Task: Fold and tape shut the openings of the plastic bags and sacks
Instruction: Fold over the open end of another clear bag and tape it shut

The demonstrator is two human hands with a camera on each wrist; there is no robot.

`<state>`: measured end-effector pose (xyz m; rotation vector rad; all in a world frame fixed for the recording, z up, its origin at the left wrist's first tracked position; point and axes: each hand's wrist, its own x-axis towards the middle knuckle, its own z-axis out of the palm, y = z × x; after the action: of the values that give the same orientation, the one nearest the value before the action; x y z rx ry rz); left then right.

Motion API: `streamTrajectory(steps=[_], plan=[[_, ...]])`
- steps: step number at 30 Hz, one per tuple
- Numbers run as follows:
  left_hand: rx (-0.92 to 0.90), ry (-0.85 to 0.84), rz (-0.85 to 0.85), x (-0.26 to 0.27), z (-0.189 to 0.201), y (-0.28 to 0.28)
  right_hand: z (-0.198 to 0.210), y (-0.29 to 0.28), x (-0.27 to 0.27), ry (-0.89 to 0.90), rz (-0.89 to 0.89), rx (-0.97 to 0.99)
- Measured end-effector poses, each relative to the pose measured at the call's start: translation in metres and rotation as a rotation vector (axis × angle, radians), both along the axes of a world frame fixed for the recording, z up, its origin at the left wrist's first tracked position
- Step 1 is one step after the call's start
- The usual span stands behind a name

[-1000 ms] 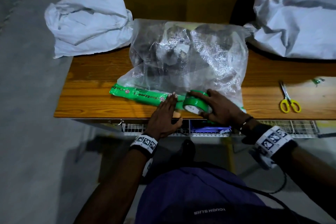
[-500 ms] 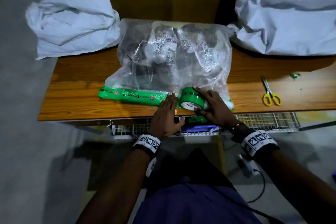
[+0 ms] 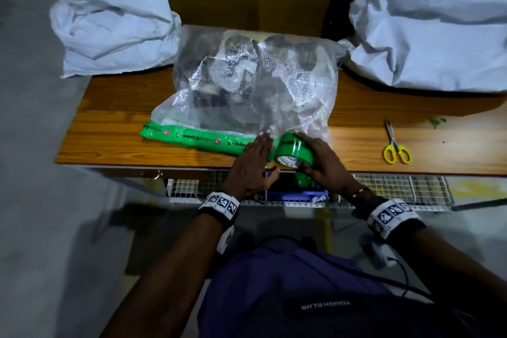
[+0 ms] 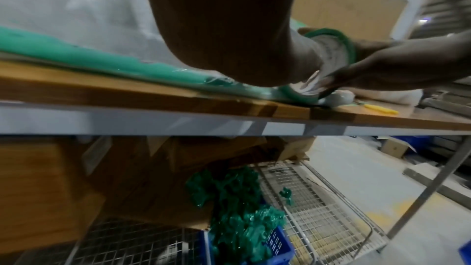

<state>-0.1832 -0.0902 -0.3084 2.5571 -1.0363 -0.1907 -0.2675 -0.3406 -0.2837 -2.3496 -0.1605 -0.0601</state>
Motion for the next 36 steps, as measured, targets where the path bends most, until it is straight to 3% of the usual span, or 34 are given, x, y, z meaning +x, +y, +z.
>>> streamTrajectory(steps=[3, 11, 13, 16, 18, 21, 23, 31, 33, 36], plan=[[0.059, 0.033, -0.028, -0.002, -0.011, -0.005, 0.006, -0.001, 0.003, 0.033, 0.027, -0.027], [0.16, -0.017, -0.013, -0.005, -0.012, -0.013, 0.037, -0.048, 0.016, -0.021, 0.235, -0.341], [0.191, -0.027, -0.005, -0.006, -0.01, -0.015, 0.039, -0.052, 0.013, -0.025, 0.223, -0.294], [0.201, -0.044, 0.052, -0.011, -0.002, -0.026, 0.031, -0.05, 0.002, 0.007, 0.095, 0.028], [0.139, -0.016, 0.059, -0.017, -0.001, -0.038, 0.018, -0.041, -0.007, 0.045, 0.052, 0.195], [0.027, 0.063, 0.048, -0.026, -0.006, -0.05, -0.002, -0.026, -0.013, 0.032, 0.041, 0.272], [0.035, 0.079, 0.052, -0.028, -0.012, -0.049, -0.004, -0.029, -0.009, 0.018, 0.039, 0.229], [0.106, 0.019, 0.028, -0.027, -0.024, -0.049, 0.041, -0.091, -0.01, 0.01, 0.18, -0.296], [0.115, 0.011, 0.041, -0.028, -0.023, -0.051, 0.041, -0.095, -0.013, -0.011, 0.202, -0.272], [0.071, 0.011, 0.081, -0.033, -0.017, -0.06, 0.025, -0.093, -0.019, 0.027, 0.149, -0.027]])
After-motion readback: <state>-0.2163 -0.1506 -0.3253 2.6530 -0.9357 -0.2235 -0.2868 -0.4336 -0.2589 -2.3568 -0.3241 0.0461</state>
